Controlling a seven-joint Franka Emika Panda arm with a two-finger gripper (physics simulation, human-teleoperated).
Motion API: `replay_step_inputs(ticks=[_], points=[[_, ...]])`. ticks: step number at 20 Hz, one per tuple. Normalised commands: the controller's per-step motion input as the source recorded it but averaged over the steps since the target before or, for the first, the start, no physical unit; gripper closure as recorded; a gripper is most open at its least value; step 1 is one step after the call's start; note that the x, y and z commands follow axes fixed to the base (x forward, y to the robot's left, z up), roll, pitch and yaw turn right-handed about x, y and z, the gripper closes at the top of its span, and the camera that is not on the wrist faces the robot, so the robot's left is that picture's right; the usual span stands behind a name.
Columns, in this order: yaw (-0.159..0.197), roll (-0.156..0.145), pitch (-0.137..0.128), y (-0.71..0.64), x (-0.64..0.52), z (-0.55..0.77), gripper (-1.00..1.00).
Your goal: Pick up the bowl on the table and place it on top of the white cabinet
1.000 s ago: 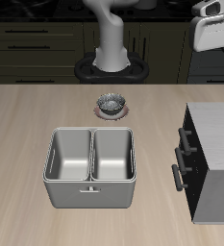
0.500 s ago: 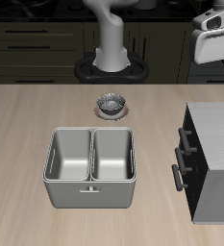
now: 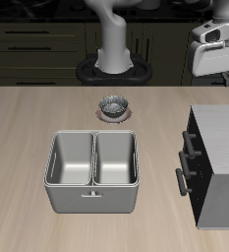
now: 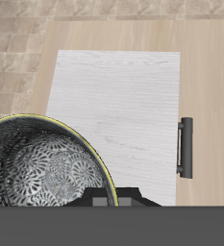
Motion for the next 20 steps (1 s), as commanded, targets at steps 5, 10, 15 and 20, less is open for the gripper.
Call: replay_step_inputs(ticks=[5,10,15,20], points=[[0.009,-0.008,0.014,-0.11,0.08,-0.17,1.0],[-0.007,-0.007,0.028,-0.1,0.06,-0.17,1.0],[0.001,-0.007,0.017,-0.04,0.03,-0.12,1.0],[0.002,-0.004,0.022,-0.05,0.04,-0.15,1.0]])
